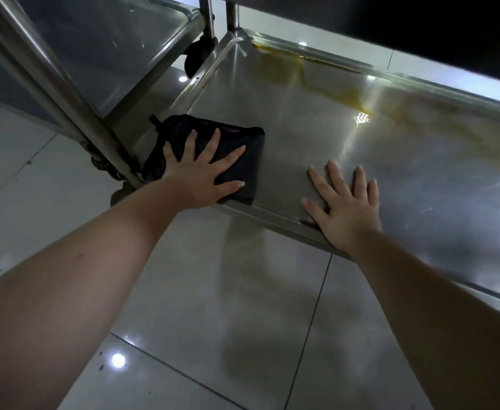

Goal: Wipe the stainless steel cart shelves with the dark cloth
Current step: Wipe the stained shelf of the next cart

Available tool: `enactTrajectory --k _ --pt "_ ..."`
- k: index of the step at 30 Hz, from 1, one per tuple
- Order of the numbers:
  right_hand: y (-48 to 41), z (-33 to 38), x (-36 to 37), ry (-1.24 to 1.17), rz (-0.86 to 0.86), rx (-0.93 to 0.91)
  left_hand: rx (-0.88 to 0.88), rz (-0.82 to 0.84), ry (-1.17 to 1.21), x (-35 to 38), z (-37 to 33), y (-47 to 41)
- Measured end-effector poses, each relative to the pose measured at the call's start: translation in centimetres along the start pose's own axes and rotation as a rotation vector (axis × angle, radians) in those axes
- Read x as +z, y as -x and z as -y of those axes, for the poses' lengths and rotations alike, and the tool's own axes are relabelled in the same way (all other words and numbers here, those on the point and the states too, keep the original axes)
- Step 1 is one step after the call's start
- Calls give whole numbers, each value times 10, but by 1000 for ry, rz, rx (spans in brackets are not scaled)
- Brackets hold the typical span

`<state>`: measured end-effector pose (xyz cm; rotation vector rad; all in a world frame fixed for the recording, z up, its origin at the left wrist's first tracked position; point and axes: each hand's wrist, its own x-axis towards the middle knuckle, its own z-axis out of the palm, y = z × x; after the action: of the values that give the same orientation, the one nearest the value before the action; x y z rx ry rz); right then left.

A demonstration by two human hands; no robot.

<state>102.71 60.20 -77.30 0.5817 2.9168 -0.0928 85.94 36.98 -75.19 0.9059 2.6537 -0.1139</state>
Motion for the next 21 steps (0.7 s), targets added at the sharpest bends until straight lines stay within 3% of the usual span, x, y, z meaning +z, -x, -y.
enactTrajectory --k 6,14,21 --pt "1 -3 0 -25 -1 -5 108 10 23 1 -32 1" --pt "-1 -2 1 -39 5 -8 -21 52 -35 -5 19 1" --pt "0 1 -1 20 41 -19 11 40 -12 0 -49 1"
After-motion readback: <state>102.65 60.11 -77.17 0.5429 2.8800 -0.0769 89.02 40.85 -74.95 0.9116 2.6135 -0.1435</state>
